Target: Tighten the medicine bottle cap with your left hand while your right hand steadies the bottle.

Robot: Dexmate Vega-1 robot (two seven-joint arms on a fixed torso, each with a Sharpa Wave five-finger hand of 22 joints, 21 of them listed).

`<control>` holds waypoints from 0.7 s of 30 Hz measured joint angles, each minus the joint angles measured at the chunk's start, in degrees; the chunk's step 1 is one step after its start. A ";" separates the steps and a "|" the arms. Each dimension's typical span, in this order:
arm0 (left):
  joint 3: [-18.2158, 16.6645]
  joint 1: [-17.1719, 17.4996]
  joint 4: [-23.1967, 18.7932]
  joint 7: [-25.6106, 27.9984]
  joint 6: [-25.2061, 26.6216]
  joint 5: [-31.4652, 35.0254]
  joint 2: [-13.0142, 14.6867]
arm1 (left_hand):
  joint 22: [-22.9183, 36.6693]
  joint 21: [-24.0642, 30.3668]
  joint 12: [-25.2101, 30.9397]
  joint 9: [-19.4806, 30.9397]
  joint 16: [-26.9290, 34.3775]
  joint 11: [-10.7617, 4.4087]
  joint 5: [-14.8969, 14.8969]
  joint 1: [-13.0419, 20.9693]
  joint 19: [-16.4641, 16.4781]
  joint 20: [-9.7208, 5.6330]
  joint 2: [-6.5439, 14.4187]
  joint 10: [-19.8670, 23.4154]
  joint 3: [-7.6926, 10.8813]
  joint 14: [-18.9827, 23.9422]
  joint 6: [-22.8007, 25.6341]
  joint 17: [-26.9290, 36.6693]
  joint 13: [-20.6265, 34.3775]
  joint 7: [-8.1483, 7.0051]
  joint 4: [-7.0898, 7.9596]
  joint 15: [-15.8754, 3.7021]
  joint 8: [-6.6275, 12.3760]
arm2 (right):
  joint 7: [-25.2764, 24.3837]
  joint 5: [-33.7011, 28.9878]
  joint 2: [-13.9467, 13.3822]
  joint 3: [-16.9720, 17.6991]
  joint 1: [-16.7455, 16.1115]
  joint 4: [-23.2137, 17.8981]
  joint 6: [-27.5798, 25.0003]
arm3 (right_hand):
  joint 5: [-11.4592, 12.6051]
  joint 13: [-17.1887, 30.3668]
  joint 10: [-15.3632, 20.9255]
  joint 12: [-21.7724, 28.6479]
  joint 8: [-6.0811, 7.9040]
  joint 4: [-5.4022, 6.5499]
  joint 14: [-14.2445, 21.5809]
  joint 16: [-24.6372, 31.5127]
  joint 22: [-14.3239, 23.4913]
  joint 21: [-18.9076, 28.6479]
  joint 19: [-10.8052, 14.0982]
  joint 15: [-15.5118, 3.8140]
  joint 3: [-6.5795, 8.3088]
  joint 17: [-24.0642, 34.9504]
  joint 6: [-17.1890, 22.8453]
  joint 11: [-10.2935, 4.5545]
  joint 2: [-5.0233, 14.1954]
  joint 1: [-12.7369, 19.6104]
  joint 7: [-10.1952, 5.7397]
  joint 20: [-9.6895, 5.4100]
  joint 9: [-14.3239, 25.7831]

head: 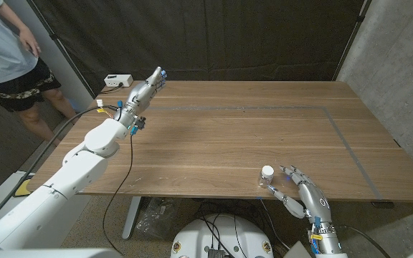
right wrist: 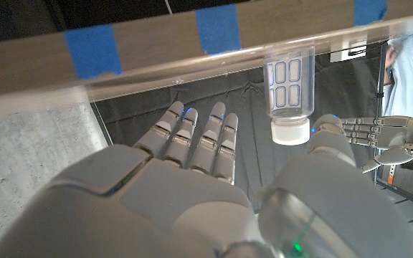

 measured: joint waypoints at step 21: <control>0.12 -0.75 -0.09 -0.16 2.30 0.11 0.64 | 0.00 0.00 0.00 0.00 0.00 -0.30 0.00 0.30 -0.63 -0.01 0.30 0.30 0.00 0.00 0.21 0.00 -0.01 -0.22 0.00 0.00 -0.22 | 0.42 0.94 -1.78 -4.62 5.66 2.63 2.18 | 0.31 0.01 0.69 0.00 0.00 0.00 2.11 0.00 -0.01 0.88 1.88 0.33 0.00 0.01 0.87 -2.32 0.39 0.38 -2.68 -0.03 -0.01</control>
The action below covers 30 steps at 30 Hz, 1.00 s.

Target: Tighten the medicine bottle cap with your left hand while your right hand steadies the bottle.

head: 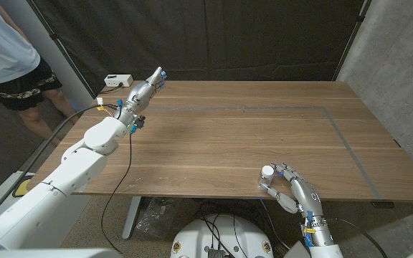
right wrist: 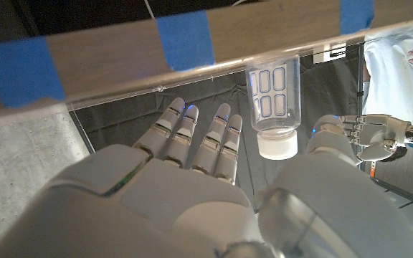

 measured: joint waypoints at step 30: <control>-0.97 2.07 -2.37 -0.24 1.18 -0.31 1.37 | 0.00 -0.56 -0.45 0.00 0.00 0.00 -0.21 0.46 -1.02 1.04 0.46 0.00 0.00 0.00 0.09 0.00 -0.01 -0.10 0.00 0.00 -0.21 | -1.47 -0.89 -1.58 -3.73 3.15 2.13 0.20 | 0.35 0.01 3.17 0.00 0.83 -0.80 3.41 0.00 -0.01 0.55 2.14 -0.73 0.80 0.01 1.99 -0.96 0.53 2.04 -1.50 -0.09 -0.01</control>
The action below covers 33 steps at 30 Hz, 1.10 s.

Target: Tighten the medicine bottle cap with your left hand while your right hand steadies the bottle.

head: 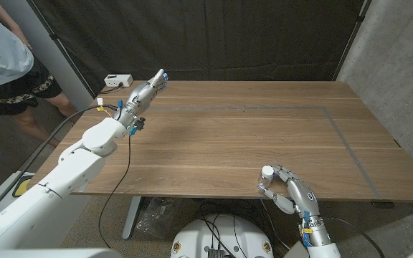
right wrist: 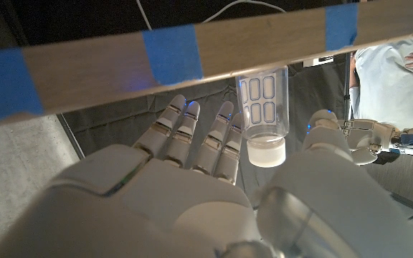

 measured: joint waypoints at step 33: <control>-1.20 1.55 -0.57 0.27 -0.28 -0.33 0.19 | 0.00 0.00 0.00 0.00 0.00 0.00 -0.21 -0.01 0.00 0.01 -0.01 0.00 0.17 0.00 0.21 0.00 0.00 -0.21 0.16 0.00 -0.21 | -0.28 -1.31 -0.13 -1.74 2.21 0.48 -1.44 | -0.05 0.05 22.69 1.87 5.10 -0.31 18.17 0.89 -0.01 0.33 4.88 -1.15 3.68 -0.56 18.38 -1.28 1.67 8.92 -0.70 -0.99 -0.16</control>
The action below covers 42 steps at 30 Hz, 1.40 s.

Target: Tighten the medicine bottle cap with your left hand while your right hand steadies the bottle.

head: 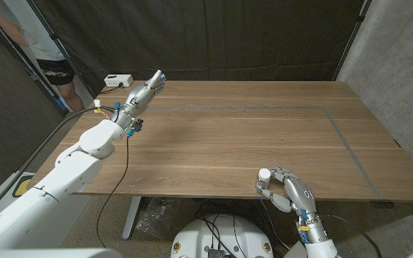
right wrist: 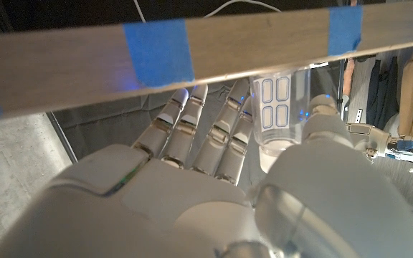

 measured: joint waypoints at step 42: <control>2.63 -3.39 1.43 -4.98 -1.94 -3.38 -2.20 | 0.00 0.50 -0.39 0.00 0.00 -0.42 -0.45 2.05 0.66 1.01 2.05 0.43 1.14 1.36 0.12 -0.13 0.00 -0.12 -0.82 -0.10 -0.22 | 0.53 -0.18 5.74 11.09 -7.45 -17.84 -11.67 | -1.09 0.09 11.65 -1.61 1.67 -1.65 9.76 -1.56 0.00 -0.39 1.73 -2.83 6.40 -0.05 6.49 1.92 -3.61 5.43 5.09 -2.19 0.14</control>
